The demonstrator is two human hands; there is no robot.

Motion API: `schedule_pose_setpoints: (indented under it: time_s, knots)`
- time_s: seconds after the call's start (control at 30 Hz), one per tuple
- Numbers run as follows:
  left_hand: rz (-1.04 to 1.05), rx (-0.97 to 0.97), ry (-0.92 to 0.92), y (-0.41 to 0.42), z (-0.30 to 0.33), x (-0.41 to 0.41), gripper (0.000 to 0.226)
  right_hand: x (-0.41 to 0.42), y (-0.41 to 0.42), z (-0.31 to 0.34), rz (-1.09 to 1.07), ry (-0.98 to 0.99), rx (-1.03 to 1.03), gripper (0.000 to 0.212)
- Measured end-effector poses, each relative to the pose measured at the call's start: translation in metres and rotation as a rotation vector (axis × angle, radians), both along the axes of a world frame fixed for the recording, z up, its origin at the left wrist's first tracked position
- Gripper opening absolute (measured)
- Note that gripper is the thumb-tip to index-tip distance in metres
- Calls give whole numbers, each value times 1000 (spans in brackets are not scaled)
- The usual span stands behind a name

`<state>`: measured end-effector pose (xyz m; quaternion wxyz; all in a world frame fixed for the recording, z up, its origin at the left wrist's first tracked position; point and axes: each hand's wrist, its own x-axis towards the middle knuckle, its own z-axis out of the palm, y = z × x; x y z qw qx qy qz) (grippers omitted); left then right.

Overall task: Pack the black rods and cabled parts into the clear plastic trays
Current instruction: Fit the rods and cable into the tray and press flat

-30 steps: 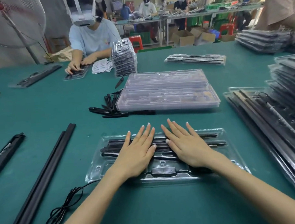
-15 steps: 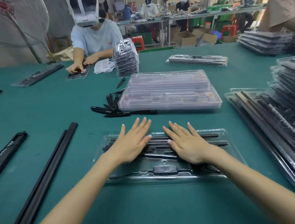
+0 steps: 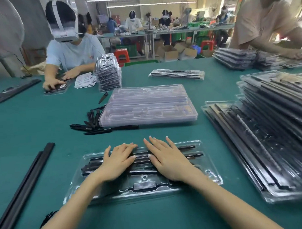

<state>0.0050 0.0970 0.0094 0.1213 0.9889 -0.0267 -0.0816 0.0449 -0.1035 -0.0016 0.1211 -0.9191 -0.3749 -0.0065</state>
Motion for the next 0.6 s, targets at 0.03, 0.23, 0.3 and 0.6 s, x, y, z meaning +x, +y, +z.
schedule_pose_setpoints:
  time_s: [0.03,0.23,0.3,0.6]
  knots:
    - [-7,-44,31,3,3,4,44,0,-1,2,10,9,68,56]
    - [-119,-94,3,6,29,22,32,-10,-8,10,-230,-91,98,61]
    - [-130,-58,37,7,36,23,34,-18,-10,10,-318,-121,41,63]
    - [-188,-290,388,7,46,6,58,-32,-65,9,-306,-40,-2,58]
